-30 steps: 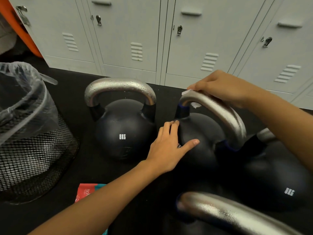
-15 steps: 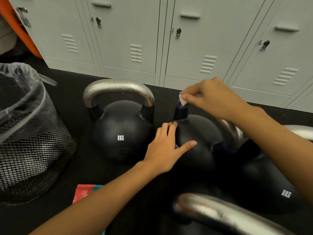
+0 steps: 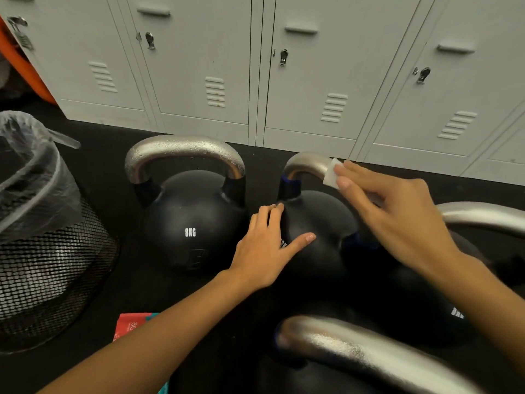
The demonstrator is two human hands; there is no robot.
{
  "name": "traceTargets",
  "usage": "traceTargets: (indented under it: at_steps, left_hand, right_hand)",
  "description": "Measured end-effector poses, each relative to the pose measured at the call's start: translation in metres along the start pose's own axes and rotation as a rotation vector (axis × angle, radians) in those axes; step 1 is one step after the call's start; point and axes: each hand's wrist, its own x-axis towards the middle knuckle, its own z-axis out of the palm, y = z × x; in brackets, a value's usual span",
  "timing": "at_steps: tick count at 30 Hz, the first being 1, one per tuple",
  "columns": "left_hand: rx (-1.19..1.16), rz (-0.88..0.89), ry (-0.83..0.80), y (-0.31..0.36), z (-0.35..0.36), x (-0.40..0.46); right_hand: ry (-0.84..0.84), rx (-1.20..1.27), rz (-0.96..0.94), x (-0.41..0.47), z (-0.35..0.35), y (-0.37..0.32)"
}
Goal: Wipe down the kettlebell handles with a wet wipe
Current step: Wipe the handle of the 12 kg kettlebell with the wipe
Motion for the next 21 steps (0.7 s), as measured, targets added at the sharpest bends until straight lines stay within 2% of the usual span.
traceTargets:
  at_steps: [4, 7, 10, 12, 16, 18, 21]
  left_hand:
    - [-0.009, 0.002, 0.004, 0.0, 0.0, -0.001]
    - [-0.012, 0.0, 0.007, 0.001, 0.0, -0.001]
    - [-0.035, -0.008, -0.003, 0.001, 0.001, -0.001]
    - [-0.041, -0.012, -0.003, 0.001, 0.001, -0.001]
    - [-0.042, -0.009, 0.004, 0.001, 0.001, -0.001]
    - [-0.034, -0.008, 0.007, 0.001, 0.001, -0.001]
    - [-0.029, -0.016, 0.004, 0.001, 0.001, -0.002]
  right_hand:
    - [0.036, -0.039, -0.133, 0.017, 0.01, -0.002]
    - [-0.064, -0.129, -0.206, 0.04, 0.018, -0.008]
    - [-0.139, -0.179, -0.092, 0.057, 0.019, -0.004]
    - [-0.164, -0.07, 0.048, 0.056, 0.015, 0.002]
    - [-0.071, 0.081, 0.286, 0.026, 0.005, 0.01]
    - [-0.014, 0.063, 0.293, 0.002, 0.0, 0.014]
    - [-0.006, -0.045, 0.176, -0.028, -0.001, 0.017]
